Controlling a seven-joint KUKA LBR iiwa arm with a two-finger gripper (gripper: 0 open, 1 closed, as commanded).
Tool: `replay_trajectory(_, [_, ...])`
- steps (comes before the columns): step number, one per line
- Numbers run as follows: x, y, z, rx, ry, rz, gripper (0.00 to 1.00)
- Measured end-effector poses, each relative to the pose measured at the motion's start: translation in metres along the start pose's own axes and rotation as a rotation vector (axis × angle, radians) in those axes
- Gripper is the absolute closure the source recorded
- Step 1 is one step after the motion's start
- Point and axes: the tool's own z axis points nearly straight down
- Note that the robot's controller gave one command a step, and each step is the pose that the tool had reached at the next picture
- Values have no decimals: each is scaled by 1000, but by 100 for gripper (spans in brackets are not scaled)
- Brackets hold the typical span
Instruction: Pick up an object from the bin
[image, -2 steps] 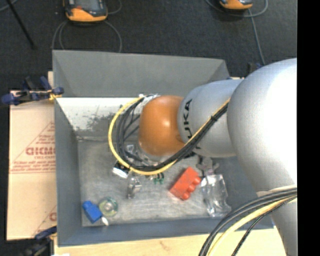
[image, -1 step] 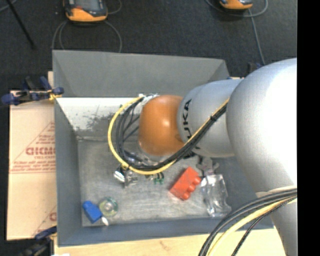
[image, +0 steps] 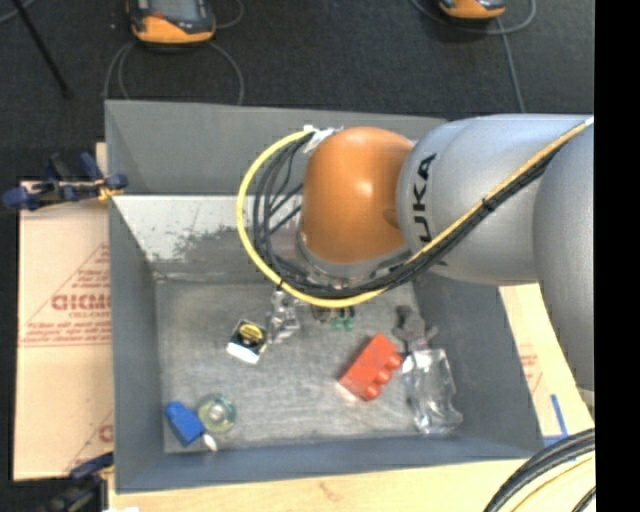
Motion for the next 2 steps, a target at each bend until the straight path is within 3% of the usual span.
replay_trajectory(1, [2, 0, 5, 0, 9, 3, 0])
replay_trajectory(2, [-6, 16, 103, 2, -11, -202, 0])
